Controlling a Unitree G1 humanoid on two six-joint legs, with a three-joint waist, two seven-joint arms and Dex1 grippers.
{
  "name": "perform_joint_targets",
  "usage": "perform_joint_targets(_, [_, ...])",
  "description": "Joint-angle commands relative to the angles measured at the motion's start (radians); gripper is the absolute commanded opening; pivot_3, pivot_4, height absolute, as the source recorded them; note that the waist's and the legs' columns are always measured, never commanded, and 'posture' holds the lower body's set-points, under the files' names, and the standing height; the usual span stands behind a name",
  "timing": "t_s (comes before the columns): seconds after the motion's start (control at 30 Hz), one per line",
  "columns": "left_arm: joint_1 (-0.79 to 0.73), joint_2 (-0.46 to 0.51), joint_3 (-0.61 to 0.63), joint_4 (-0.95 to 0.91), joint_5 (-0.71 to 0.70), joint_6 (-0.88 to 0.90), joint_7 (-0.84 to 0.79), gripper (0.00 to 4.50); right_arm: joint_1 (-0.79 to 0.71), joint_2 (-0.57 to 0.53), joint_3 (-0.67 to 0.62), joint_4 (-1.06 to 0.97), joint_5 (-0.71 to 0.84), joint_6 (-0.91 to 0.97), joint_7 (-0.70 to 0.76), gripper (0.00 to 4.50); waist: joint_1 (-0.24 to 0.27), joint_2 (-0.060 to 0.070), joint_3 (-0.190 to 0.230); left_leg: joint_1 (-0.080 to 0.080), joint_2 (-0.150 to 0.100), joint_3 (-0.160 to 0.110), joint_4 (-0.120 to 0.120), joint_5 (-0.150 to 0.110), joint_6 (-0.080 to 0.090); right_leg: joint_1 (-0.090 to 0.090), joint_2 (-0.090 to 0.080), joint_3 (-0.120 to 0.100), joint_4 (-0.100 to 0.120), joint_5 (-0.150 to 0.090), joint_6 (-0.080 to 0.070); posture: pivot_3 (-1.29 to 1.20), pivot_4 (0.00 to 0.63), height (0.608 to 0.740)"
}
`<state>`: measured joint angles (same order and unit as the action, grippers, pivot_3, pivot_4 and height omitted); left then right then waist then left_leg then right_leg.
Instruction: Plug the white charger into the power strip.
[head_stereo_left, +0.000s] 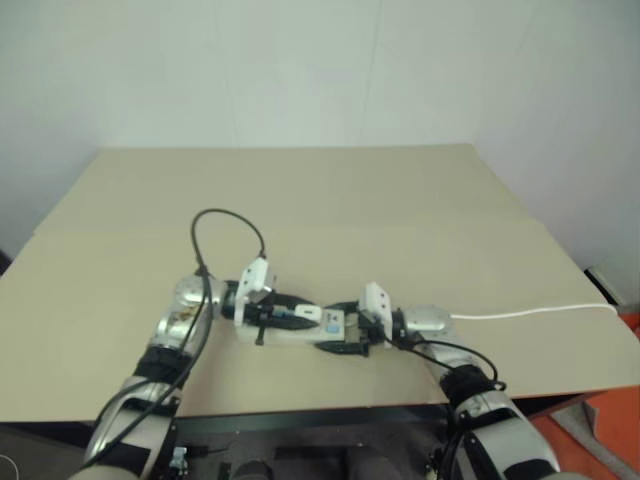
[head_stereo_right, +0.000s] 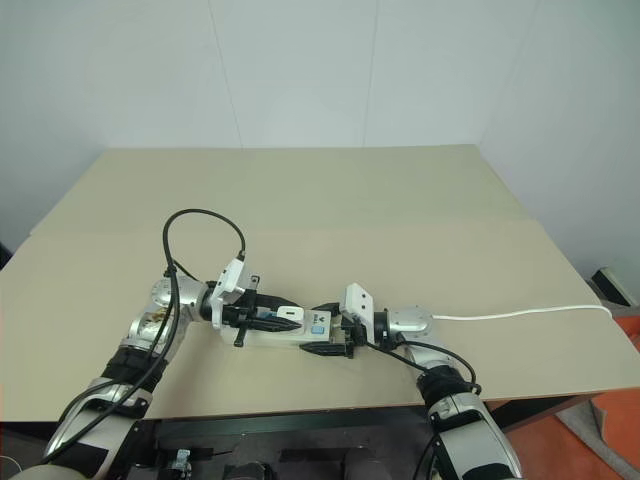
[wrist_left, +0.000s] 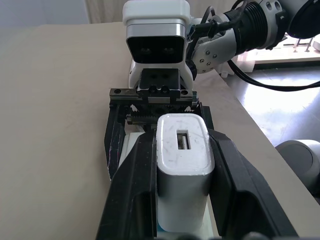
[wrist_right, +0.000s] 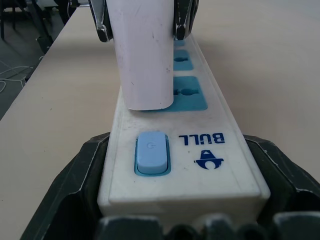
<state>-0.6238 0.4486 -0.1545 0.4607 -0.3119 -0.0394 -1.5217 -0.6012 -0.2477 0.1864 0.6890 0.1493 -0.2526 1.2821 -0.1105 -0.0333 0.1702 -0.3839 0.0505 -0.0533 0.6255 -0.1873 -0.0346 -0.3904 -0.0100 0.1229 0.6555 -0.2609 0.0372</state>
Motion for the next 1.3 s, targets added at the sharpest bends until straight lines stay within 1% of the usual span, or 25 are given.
perform_joint_targets(0.03, [0.003,0.014,-0.01,0.058,0.036,-0.027,-0.006,1.01,0.008,0.003,0.013,0.006,-0.008,0.014,0.007,3.41,0.0,0.0,0.0,0.0,0.0,0.0,0.0,0.0,0.0,0.0,0.0,0.0,0.0,0.0,0.0,0.0,0.15,0.74])
perform_joint_targets(0.3, [0.008,0.021,-0.042,0.16,0.081,-0.094,-0.009,1.01,0.005,0.004,0.014,0.004,-0.008,0.016,0.007,3.41,-0.002,0.0,0.0,0.001,0.0,0.0,0.0,0.0,0.0,0.001,0.0,0.0,0.0,0.0,0.0,0.0,0.15,0.74])
perform_joint_targets(0.43, [-0.004,0.02,-0.039,0.17,0.069,-0.074,0.0,1.01,0.005,0.003,0.012,0.006,-0.01,0.015,0.007,3.41,-0.002,0.002,-0.002,0.002,0.0,0.0,0.0,0.0,0.0,0.002,0.0,0.0,0.0,0.0,0.0,0.0,0.15,0.74])
perform_joint_targets(0.5, [-0.019,0.021,-0.033,0.15,0.047,-0.016,-0.004,1.76,0.005,0.002,0.012,0.007,-0.01,0.015,0.009,3.41,-0.003,0.002,-0.002,0.002,0.0,0.0,0.0,0.0,0.0,0.002,0.0,0.0,0.0,0.0,0.0,0.0,0.15,0.74])
perform_joint_targets(0.73, [-0.047,0.013,0.033,0.042,-0.023,0.07,0.007,3.93,0.003,0.006,0.012,0.006,-0.01,0.017,0.013,3.41,-0.008,0.002,-0.002,-0.002,0.0,0.0,0.0,0.0,0.0,-0.001,0.0,0.0,-0.001,0.0,0.0,0.0,0.15,0.74])
perform_joint_targets(0.77, [-0.056,0.018,0.049,0.018,-0.043,0.091,0.012,4.3,0.004,0.007,0.012,0.005,-0.01,0.017,0.013,3.41,-0.008,0.002,-0.002,-0.002,0.0,0.0,0.0,0.0,0.0,-0.001,0.0,0.0,-0.001,0.0,0.0,0.0,0.15,0.74])
perform_joint_targets(0.8, [-0.062,0.021,0.061,0.0,-0.056,0.109,0.016,4.48,0.004,0.007,0.013,0.005,-0.01,0.016,0.014,3.41,-0.008,0.002,-0.002,-0.002,0.0,0.0,0.0,0.0,0.0,-0.001,0.0,0.0,-0.001,0.0,0.0,0.0,0.15,0.74])
perform_joint_targets(0.97, [-0.112,0.071,0.12,-0.088,-0.102,0.218,0.048,4.48,0.01,0.007,0.015,-0.001,-0.009,0.017,0.017,3.41,-0.009,0.002,-0.001,-0.002,0.0,-0.001,0.0,0.0,0.0,-0.001,0.0,0.0,-0.001,0.0,0.0,0.0,0.15,0.74])
perform_joint_targets(1.07, [-0.148,0.12,0.151,-0.096,-0.11,0.219,0.042,4.48,0.013,0.007,0.015,-0.007,-0.009,0.018,0.017,3.41,-0.01,0.002,-0.001,-0.002,0.0,0.0,-0.001,0.0,0.0,-0.001,0.0,0.0,-0.001,0.0,0.0,0.0,0.15,0.74])
perform_joint_targets(1.2, [-0.17,0.208,0.171,-0.077,-0.103,0.215,-0.014,4.48,0.023,-0.005,0.013,-0.052,0.013,0.058,0.041,3.41,-0.011,0.002,-0.001,-0.003,0.0,0.0,-0.002,0.0,0.0,-0.002,0.0,0.0,-0.003,0.0,0.0,0.0,0.15,0.74])
perform_joint_targets(1.23, [-0.164,0.235,0.175,-0.072,-0.099,0.208,-0.032,4.5,0.026,-0.011,0.012,-0.071,0.017,0.073,0.043,4.14,-0.011,0.003,-0.001,-0.003,0.0,0.0,-0.002,0.0,0.0,-0.002,0.0,0.0,-0.003,0.0,0.0,0.0,0.15,0.74])
perform_joint_targets(1.27, [-0.157,0.257,0.18,-0.071,-0.097,0.204,-0.043,4.5,0.033,-0.017,0.009,-0.091,0.016,0.074,0.034,4.43,-0.01,0.003,-0.001,-0.004,0.0,-0.001,-0.002,0.0,0.0,-0.003,0.0,-0.001,-0.004,0.0,0.0,0.0,0.15,0.74])
perform_joint_targets(1.3, [-0.148,0.277,0.187,-0.068,-0.096,0.2,-0.052,4.5,0.039,-0.022,0.007,-0.112,0.014,0.072,0.021,4.47,-0.009,0.003,-0.001,-0.005,0.0,-0.001,-0.003,0.0,0.0,-0.004,0.0,-0.001,-0.005,0.0,0.0,0.0,0.15,0.74])
